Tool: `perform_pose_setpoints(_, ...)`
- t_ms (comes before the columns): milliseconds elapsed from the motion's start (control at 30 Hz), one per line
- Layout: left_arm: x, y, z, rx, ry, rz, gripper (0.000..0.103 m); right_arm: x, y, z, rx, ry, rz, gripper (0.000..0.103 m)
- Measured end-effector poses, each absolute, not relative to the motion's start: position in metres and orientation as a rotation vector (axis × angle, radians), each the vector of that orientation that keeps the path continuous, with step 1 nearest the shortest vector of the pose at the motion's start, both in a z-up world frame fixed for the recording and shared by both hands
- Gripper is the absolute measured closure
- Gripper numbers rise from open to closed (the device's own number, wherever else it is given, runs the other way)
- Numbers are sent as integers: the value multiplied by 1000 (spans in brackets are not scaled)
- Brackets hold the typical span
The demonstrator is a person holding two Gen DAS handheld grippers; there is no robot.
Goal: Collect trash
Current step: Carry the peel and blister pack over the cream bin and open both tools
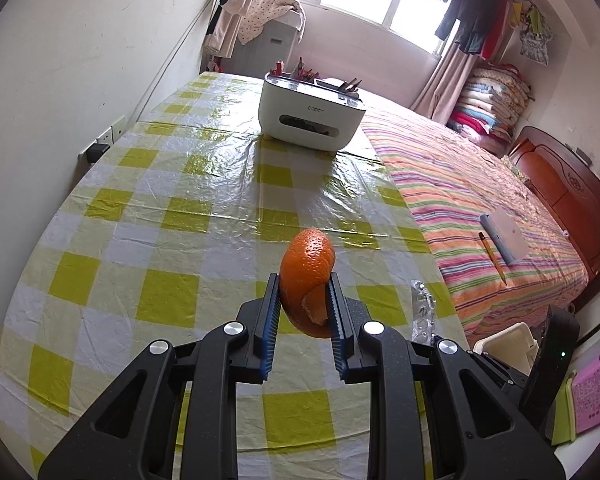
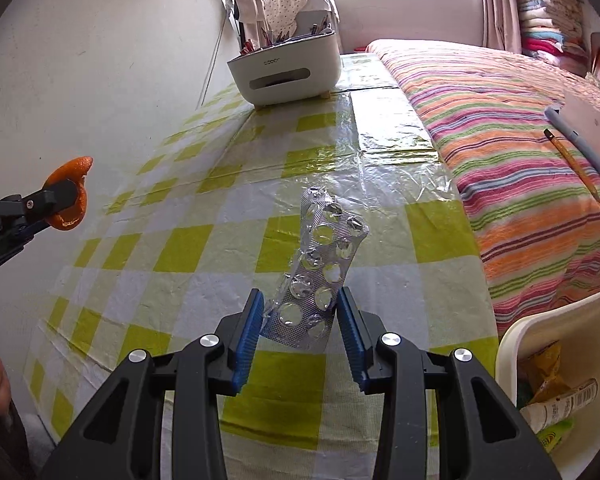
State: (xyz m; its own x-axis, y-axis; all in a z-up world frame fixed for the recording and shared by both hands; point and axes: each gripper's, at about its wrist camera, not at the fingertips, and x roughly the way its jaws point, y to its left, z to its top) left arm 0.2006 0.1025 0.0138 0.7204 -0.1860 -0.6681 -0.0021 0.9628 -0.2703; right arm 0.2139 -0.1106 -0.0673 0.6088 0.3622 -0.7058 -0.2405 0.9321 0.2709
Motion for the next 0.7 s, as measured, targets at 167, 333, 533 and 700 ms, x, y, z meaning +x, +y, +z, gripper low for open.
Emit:
perform_pose_setpoints(167, 198, 88, 12, -237, 762, -126, 81, 203, -127, -54, 202, 800, 353, 66)
perform_pose_setpoints(333, 195, 74, 9, -207, 766, -150, 81, 192, -139, -48, 246, 778, 348, 66)
perform_pose_setpoints(533, 188, 54, 5, -169, 772, -183, 81, 175, -149, -43, 249, 741, 332, 66)
perform_pose_setpoints(700, 183, 33, 1, -142, 776, -220, 81, 164, -165, -39, 266, 708, 303, 66)
